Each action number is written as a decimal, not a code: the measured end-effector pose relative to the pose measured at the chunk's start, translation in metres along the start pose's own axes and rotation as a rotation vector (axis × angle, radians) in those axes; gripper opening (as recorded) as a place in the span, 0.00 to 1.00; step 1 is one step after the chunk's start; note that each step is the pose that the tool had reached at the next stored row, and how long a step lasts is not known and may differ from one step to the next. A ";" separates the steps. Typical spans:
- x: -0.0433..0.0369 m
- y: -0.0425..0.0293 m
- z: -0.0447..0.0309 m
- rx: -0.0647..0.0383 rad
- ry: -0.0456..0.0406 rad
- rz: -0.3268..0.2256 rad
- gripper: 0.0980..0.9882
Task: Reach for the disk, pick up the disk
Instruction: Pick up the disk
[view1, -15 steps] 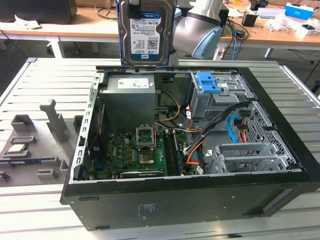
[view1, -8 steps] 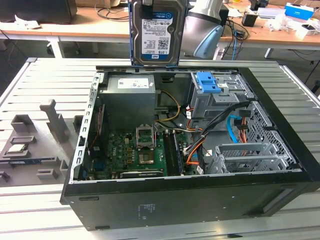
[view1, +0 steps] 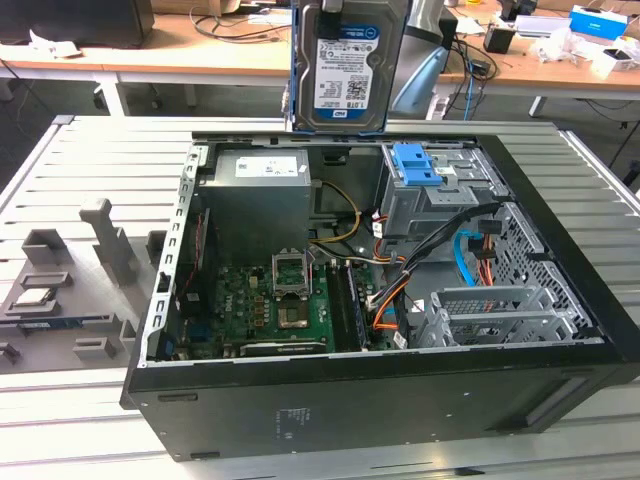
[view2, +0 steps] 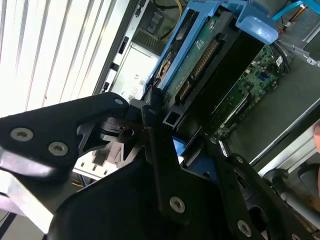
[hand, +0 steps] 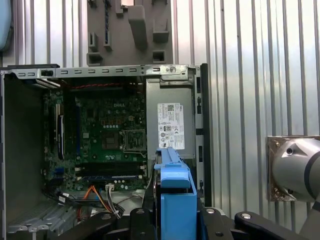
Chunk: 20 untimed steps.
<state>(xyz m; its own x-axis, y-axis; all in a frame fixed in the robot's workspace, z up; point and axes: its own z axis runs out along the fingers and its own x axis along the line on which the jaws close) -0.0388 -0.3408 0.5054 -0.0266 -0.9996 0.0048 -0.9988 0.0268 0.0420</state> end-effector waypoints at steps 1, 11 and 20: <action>0.0000 -0.0013 -0.0001 0.000 0.0000 0.000 0.30; -0.0001 -0.0026 0.0026 0.000 -0.0001 0.000 0.30; -0.0001 -0.0031 0.0068 0.000 -0.0001 0.000 0.30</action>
<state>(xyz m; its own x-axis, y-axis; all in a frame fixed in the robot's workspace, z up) -0.0360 -0.3408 0.4984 -0.0266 -0.9996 0.0047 -0.9988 0.0268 0.0420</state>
